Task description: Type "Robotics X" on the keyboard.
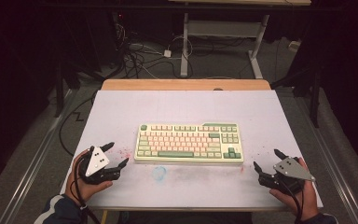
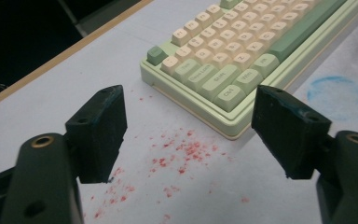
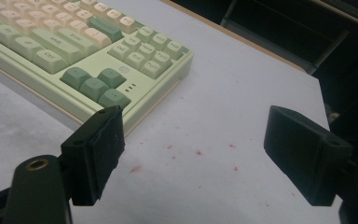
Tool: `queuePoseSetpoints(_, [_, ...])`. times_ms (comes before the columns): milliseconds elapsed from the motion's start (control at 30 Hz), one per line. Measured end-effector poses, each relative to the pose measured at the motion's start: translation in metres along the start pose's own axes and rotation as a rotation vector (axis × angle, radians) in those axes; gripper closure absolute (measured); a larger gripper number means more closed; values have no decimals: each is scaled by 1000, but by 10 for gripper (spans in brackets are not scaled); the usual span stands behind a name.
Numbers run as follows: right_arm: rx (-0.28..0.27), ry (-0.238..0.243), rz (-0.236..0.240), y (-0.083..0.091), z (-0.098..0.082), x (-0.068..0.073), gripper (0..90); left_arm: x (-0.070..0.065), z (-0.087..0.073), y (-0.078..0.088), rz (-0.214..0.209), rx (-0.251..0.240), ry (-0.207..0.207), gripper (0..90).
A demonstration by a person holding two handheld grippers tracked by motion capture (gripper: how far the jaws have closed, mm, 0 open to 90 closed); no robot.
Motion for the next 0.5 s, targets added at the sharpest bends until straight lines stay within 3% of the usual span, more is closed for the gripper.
queuePoseSetpoints(100, [6,2,1,-1,0,0,209,2,-1,0,14,4,-14,252])
queuePoseSetpoints(267, [6,6,1,-1,1,2,209,4,-1,4,26,15,9,249])
queuePoseSetpoints(500, [29,19,21,-4,-1,4,262,6,-11,3,27,81,0,252])
Point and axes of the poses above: each handheld gripper's, and its own axes: y roughly backward along the jaws, z roughly out of its top, x roughly to its left, the point moved 4 cm from there along -y, roughly forward along the jaws, and after that the axes turned 8 degrees about -x, right-handed, at the moved point
